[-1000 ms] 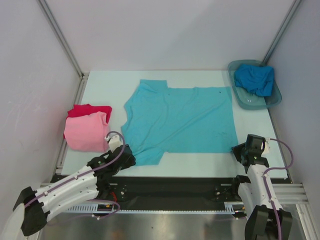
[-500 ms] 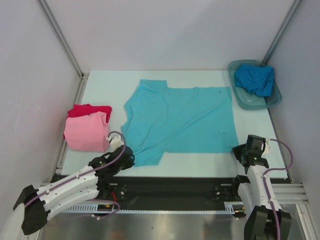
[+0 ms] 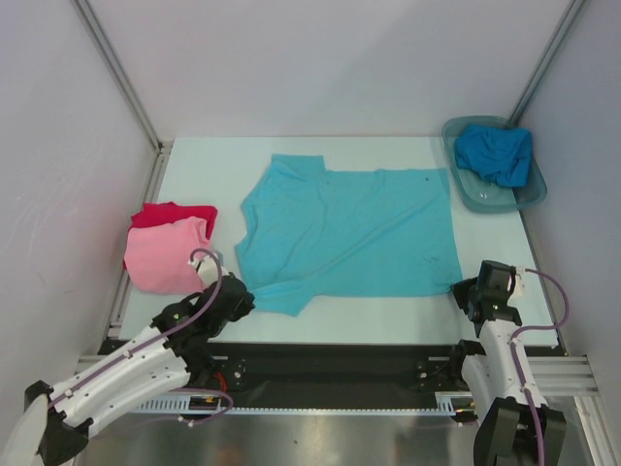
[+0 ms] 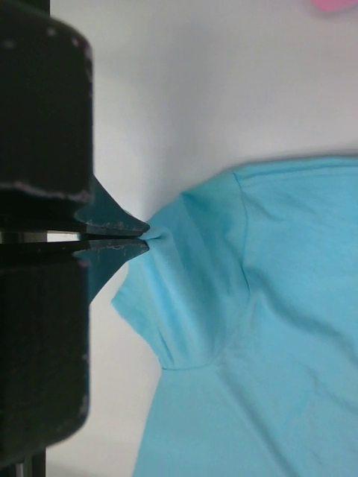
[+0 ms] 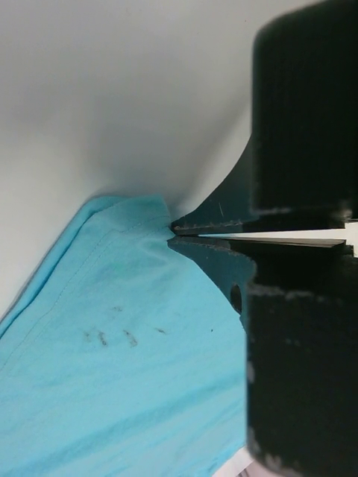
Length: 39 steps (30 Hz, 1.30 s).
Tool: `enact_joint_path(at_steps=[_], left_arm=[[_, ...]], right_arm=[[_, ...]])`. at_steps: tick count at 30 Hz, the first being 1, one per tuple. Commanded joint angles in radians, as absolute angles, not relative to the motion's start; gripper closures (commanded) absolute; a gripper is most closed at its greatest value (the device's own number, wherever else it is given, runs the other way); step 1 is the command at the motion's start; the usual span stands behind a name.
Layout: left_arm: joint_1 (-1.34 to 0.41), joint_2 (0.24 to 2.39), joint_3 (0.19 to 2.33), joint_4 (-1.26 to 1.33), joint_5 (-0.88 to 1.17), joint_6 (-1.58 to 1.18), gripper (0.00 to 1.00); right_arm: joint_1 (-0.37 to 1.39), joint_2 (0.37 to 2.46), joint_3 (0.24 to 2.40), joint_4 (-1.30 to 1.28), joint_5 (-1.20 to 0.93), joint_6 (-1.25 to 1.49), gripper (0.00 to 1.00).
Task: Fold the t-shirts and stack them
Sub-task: Fold the tshirt
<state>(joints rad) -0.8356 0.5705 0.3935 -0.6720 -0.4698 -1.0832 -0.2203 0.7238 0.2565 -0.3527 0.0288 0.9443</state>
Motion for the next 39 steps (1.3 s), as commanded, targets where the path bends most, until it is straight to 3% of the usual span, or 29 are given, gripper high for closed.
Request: enact_joint_path(at_steps=[1,19,39], left_arm=[[-0.839,0.600,0.474,-0.701,-0.529,-1.078,1.00],[-0.839,0.476,0.580,-0.916,-0.626,-1.144,1.00],[-0.810,0.879,0.747,-0.655,-0.706,-0.990,1.00]], right_arm=[[-0.229,0.727,0.313,-0.313,0.023,0.959,1.00],[-0.339,0.730,0.367,-0.334,-0.037,0.936,1.00],[-0.295,0.988,0.512,-0.195,-0.124,0.962,1.00]])
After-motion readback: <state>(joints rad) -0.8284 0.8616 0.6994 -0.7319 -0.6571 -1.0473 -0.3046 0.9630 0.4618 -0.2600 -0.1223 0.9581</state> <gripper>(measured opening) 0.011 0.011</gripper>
